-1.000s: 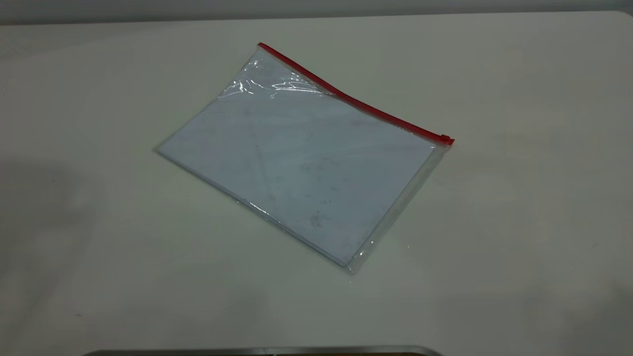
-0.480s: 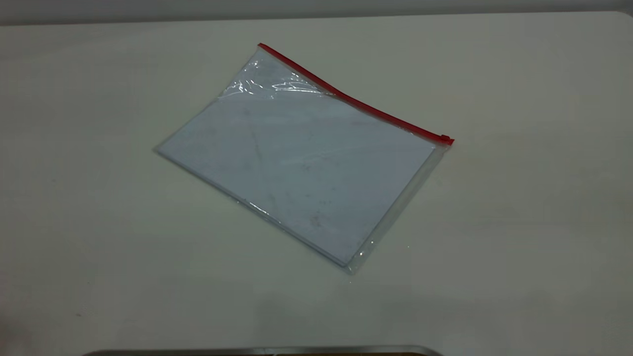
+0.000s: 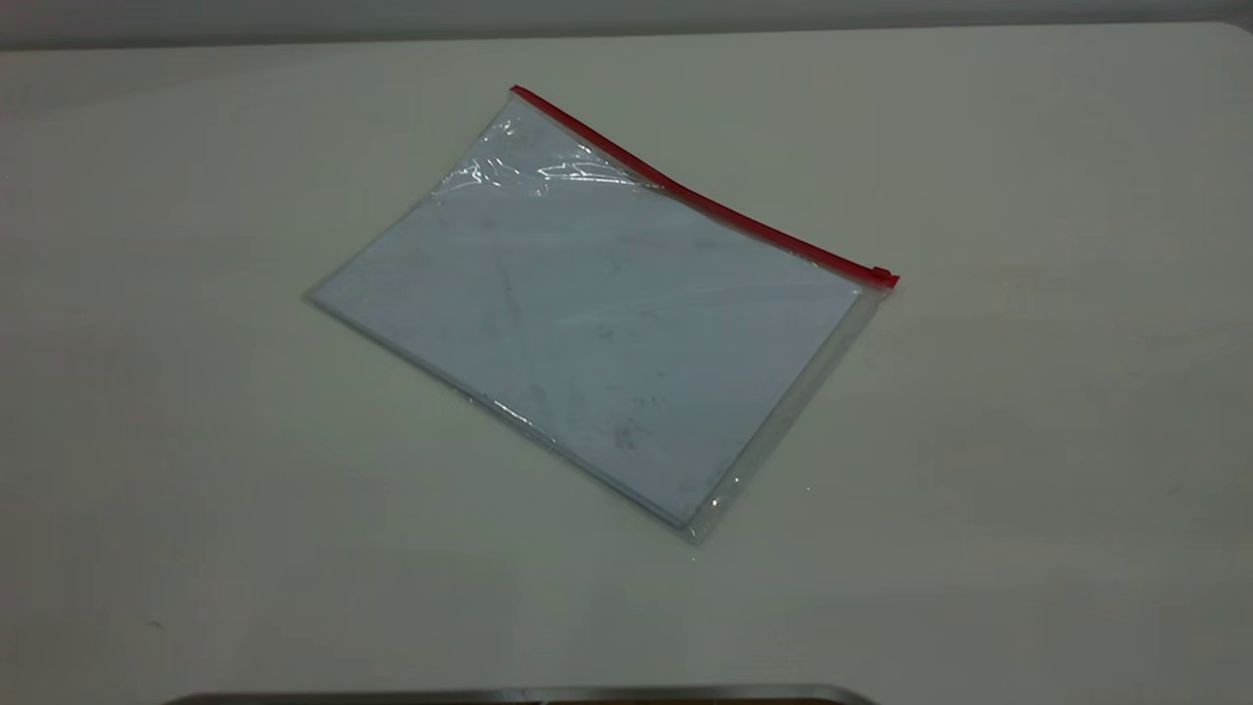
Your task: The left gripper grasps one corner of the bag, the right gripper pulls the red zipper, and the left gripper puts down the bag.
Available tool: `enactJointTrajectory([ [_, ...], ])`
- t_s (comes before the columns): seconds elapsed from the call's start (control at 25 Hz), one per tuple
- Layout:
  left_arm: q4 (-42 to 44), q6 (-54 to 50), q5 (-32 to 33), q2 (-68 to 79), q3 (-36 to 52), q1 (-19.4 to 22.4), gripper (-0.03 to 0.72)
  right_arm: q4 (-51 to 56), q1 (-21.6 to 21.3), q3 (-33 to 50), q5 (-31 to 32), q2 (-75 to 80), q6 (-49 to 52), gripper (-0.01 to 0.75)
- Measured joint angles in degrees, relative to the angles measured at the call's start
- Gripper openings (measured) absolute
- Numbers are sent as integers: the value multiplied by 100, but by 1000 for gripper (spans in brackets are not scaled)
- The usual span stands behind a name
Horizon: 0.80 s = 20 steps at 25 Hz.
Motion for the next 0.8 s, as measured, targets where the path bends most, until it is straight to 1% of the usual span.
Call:
enactJointTrajectory([
  [0.36, -452, 5, 0, -852, 780, 0, 590, -6, 0, 44, 4, -364, 27, 585],
  [0.68, -458, 5, -101, -973, 1491, 0, 590, -23, 0, 44, 4, -364, 33, 585],
  [0.8, -397, -35, -170, -973, 1543, 0, 590, -23, 0, 44, 4, -364, 33, 585],
])
